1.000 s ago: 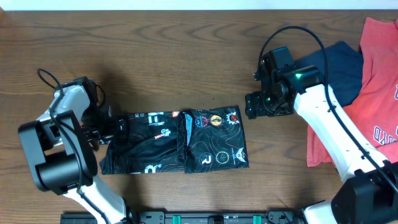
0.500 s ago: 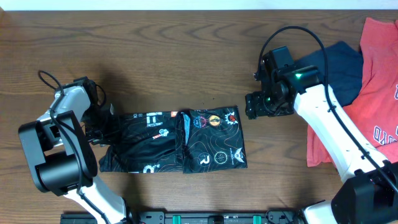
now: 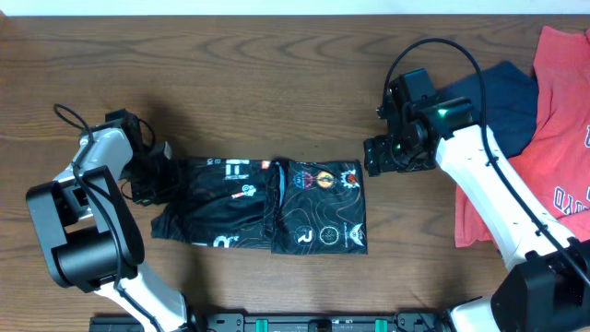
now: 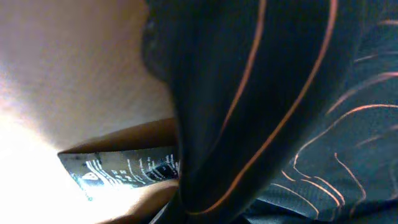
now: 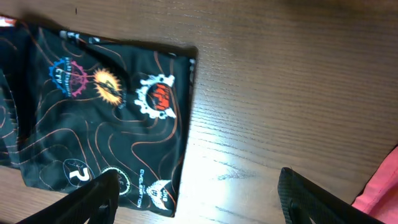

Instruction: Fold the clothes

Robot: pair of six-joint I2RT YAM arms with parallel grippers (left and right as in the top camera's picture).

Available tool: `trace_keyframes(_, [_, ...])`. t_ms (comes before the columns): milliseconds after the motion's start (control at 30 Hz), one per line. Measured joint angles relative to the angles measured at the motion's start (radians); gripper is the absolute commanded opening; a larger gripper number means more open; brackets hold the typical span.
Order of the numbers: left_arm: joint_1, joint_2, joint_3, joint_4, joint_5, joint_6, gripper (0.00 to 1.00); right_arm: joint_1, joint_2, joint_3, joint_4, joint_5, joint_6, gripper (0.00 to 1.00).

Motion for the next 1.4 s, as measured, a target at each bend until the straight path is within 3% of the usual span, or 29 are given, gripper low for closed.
trace_keyframes(300, [0.019, 0.001, 0.006, 0.095, 0.074, 0.016, 0.06, 0.0, 0.0, 0.0, 0.005, 0.002, 0.0, 0.79])
trace_keyframes(533, [0.061, 0.021, 0.077, 0.13, 0.042, 0.017, 0.06, 0.0, 0.0, 0.0, 0.01, 0.003, 0.0, 0.8])
trace_keyframes(900, [0.098, 0.023, 0.27, -0.042, -0.068, 0.019, 0.06, -0.037, 0.0, 0.0, 0.018, 0.064, 0.001, 0.83])
trace_keyframes(1100, [-0.007, -0.012, 0.286, -0.165, -0.075, -0.01, 0.06, -0.109, 0.0, 0.0, 0.019, 0.083, 0.001, 0.85])
trace_keyframes(1400, [-0.336, -0.233, 0.288, -0.314, -0.022, -0.134, 0.06, -0.189, 0.0, 0.0, 0.018, 0.089, -0.001, 0.86])
